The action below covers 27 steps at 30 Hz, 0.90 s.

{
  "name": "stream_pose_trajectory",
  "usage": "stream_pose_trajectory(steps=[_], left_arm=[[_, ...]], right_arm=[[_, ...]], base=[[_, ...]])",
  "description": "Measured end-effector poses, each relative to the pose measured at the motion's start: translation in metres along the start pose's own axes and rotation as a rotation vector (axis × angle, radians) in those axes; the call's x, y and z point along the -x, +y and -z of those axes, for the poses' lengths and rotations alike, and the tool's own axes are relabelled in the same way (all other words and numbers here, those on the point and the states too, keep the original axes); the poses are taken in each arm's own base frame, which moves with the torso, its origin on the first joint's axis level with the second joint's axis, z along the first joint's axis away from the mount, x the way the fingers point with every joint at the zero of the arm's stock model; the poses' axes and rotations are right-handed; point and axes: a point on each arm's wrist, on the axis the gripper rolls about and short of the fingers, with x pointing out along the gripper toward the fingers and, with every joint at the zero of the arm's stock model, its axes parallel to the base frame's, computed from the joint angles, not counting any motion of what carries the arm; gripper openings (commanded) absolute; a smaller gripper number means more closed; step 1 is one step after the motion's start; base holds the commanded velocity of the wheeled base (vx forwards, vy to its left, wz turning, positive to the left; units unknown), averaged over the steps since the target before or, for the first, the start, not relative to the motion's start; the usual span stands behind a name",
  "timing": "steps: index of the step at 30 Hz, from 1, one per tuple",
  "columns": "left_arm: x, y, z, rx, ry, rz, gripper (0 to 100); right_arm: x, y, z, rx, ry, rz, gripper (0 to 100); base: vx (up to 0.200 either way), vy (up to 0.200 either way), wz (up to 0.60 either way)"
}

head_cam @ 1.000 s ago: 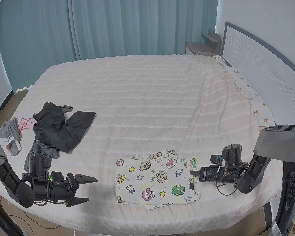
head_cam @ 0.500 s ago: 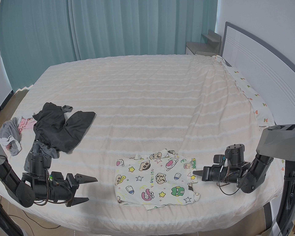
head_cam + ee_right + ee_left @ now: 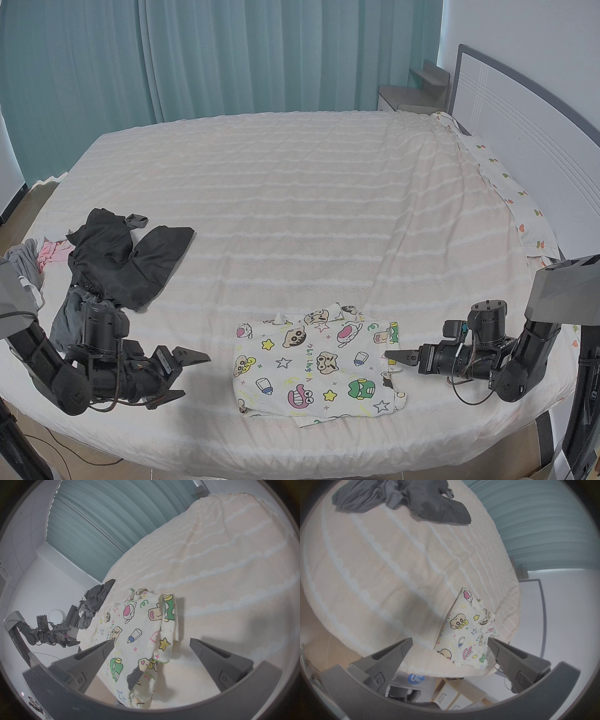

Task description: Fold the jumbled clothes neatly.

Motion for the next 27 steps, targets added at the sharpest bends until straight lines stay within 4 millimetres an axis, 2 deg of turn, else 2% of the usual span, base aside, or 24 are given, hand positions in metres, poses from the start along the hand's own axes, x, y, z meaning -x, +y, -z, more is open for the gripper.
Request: stream_pose_trajectory(steps=[9,14,21,27], left_arm=[[-0.064,-0.032,0.001,-0.135,0.003,-0.011,100],[-0.092,-0.04,0.004,-0.18,0.014,-0.009,100],[-0.113,-0.036,0.006,-0.311,0.015,-0.043,100],[-0.121,-0.03,0.008,-0.324,0.019,-0.067,100]], right_arm=[[-0.004,-0.009,0.005,-0.015,0.008,0.015,100],[-0.011,-0.013,0.005,-0.017,0.009,0.016,100],[-0.022,-0.018,0.005,-0.018,0.01,0.015,100],[-0.03,-0.02,0.005,-0.015,0.01,0.007,100]], base=[[0.0,0.0,0.0],[0.0,0.0,0.0],[0.0,0.0,0.0],[0.0,0.0,0.0]])
